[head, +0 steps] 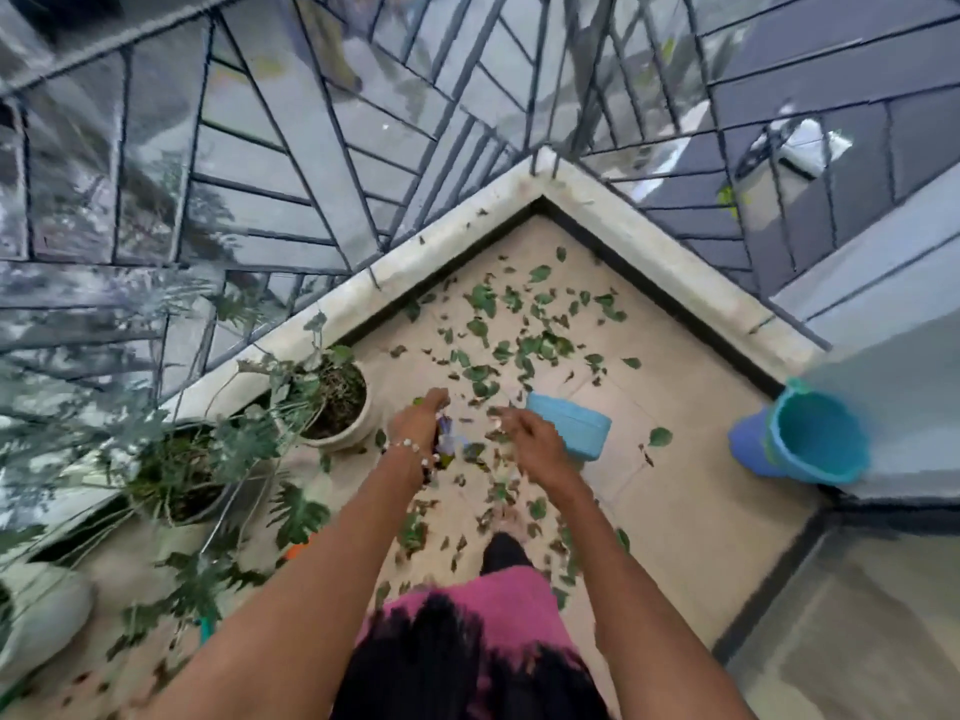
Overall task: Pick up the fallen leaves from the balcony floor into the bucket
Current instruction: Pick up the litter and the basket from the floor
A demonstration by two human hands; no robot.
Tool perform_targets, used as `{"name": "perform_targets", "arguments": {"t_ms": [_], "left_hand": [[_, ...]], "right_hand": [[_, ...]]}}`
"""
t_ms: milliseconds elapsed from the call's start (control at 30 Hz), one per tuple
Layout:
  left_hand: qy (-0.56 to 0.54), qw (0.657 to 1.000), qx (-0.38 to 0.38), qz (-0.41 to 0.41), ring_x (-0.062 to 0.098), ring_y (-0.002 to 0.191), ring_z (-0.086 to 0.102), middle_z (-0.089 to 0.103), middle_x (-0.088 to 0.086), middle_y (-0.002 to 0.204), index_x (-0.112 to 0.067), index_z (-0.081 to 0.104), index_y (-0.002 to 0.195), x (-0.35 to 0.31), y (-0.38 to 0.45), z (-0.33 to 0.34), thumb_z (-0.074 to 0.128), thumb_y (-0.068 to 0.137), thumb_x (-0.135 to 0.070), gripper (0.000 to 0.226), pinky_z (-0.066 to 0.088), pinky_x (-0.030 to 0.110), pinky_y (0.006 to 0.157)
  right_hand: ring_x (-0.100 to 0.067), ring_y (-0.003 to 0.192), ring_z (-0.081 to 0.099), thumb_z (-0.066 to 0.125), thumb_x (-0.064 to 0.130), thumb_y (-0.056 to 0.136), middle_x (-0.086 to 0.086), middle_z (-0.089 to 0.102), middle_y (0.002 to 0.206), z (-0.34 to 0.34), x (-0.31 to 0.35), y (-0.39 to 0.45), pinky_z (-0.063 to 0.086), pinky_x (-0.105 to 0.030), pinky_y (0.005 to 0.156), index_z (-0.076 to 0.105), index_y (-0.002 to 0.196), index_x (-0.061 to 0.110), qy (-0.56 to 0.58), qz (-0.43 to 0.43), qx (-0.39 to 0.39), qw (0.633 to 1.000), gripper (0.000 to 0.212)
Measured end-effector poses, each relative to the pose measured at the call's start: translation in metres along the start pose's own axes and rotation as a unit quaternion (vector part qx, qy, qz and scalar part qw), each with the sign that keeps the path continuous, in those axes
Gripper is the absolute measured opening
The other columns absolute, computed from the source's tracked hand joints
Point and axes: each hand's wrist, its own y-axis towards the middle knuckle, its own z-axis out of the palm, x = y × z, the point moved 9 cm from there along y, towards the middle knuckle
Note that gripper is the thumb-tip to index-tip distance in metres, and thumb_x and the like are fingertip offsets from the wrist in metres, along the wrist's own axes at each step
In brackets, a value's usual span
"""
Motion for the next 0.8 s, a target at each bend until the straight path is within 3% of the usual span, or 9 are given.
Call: {"name": "perform_targets", "arguments": {"t_ms": [67, 167, 267, 367, 533, 600, 667, 733, 800], "left_hand": [[-0.037, 0.998, -0.048, -0.014, 0.023, 0.071, 0.054, 0.058, 0.005, 0.077, -0.015, 0.063, 0.077, -0.001, 0.013, -0.011, 0.063, 0.091, -0.037, 0.026, 0.047, 0.035, 0.071], [-0.071, 0.993, -0.089, -0.036, 0.018, 0.066, 0.052, 0.057, 0.004, 0.075, -0.014, 0.062, 0.075, -0.005, 0.041, -0.014, 0.062, 0.093, -0.029, 0.024, 0.045, 0.033, 0.065], [-0.067, 0.988, -0.130, -0.053, 0.024, 0.099, 0.059, 0.064, 0.007, 0.110, -0.010, 0.066, 0.112, 0.010, 0.068, -0.019, 0.061, 0.093, -0.037, 0.033, 0.044, 0.036, 0.080], [-0.034, 0.982, -0.174, -0.062, 0.026, 0.085, 0.056, 0.064, 0.013, 0.094, -0.010, 0.069, 0.089, 0.032, 0.094, -0.026, 0.069, 0.085, -0.040, 0.031, 0.042, 0.040, 0.074], [-0.032, 0.977, -0.182, -0.109, 0.017, 0.061, 0.051, 0.058, 0.002, 0.070, -0.009, 0.070, 0.093, 0.095, 0.175, -0.019, 0.068, 0.087, -0.041, 0.032, 0.046, 0.035, 0.067], [-0.032, 0.974, -0.185, -0.124, 0.021, 0.057, 0.052, 0.058, 0.006, 0.068, -0.010, 0.067, 0.090, 0.130, 0.223, -0.018, 0.070, 0.082, -0.048, 0.039, 0.046, 0.031, 0.061], [-0.006, 0.976, -0.168, -0.141, 0.024, 0.062, 0.056, 0.062, 0.012, 0.078, -0.012, 0.065, 0.086, 0.167, 0.276, -0.013, 0.071, 0.073, -0.057, 0.046, 0.047, 0.035, 0.067], [0.020, 0.976, -0.163, -0.142, 0.020, 0.050, 0.045, 0.054, 0.013, 0.070, -0.012, 0.059, 0.074, 0.197, 0.325, -0.008, 0.069, 0.080, -0.047, 0.036, 0.039, 0.036, 0.062], [0.035, 0.977, -0.165, -0.131, 0.017, 0.050, 0.044, 0.053, 0.008, 0.066, -0.012, 0.061, 0.077, 0.220, 0.368, -0.001, 0.068, 0.087, -0.037, 0.028, 0.040, 0.035, 0.063]], "right_hand": [[-0.018, 0.092, 0.058, 0.049, 0.031, 0.100, -0.014, 0.069, 0.108, -0.023, -0.013, 0.016, 0.042, -0.029, 0.077, 0.068, 0.109, 0.005, -0.047, 0.011, -0.019, 0.999, 0.034], [-0.022, 0.094, 0.060, 0.053, 0.023, 0.098, -0.014, 0.069, 0.104, -0.041, -0.036, 0.061, 0.045, -0.031, 0.081, 0.068, 0.109, 0.003, -0.125, 0.034, 0.008, 0.992, 0.027], [-0.022, 0.076, 0.060, 0.055, 0.020, 0.095, -0.011, 0.067, 0.090, -0.029, -0.065, 0.093, 0.053, -0.039, 0.073, 0.068, 0.103, 0.004, -0.178, 0.047, 0.067, 0.981, 0.022], [-0.009, 0.060, 0.046, 0.054, 0.012, 0.094, -0.004, 0.056, 0.075, -0.011, -0.091, 0.125, 0.038, -0.026, 0.058, 0.062, 0.080, 0.010, -0.190, 0.055, 0.098, 0.975, 0.016], [-0.025, 0.081, 0.055, 0.053, 0.007, 0.093, -0.010, 0.059, 0.083, 0.044, -0.179, 0.193, 0.034, -0.026, 0.068, 0.059, 0.079, 0.009, -0.251, 0.074, 0.144, 0.954, 0.016], [-0.030, 0.094, 0.060, 0.051, 0.007, 0.093, -0.016, 0.067, 0.097, 0.074, -0.229, 0.224, 0.037, -0.027, 0.070, 0.066, 0.092, 0.003, -0.284, 0.083, 0.181, 0.938, 0.016], [-0.032, 0.105, 0.059, 0.052, 0.011, 0.091, -0.017, 0.066, 0.111, 0.107, -0.285, 0.255, 0.043, -0.031, 0.082, 0.067, 0.106, 0.002, -0.328, 0.088, 0.220, 0.914, 0.023], [-0.031, 0.112, 0.056, 0.054, 0.017, 0.090, -0.018, 0.062, 0.120, 0.141, -0.338, 0.286, 0.043, -0.033, 0.091, 0.065, 0.115, 0.005, -0.367, 0.075, 0.265, 0.889, 0.030], [-0.031, 0.121, 0.048, 0.052, 0.025, 0.093, -0.019, 0.056, 0.129, 0.169, -0.387, 0.311, 0.037, -0.031, 0.097, 0.059, 0.126, 0.010, -0.411, 0.070, 0.299, 0.859, 0.037]]}}
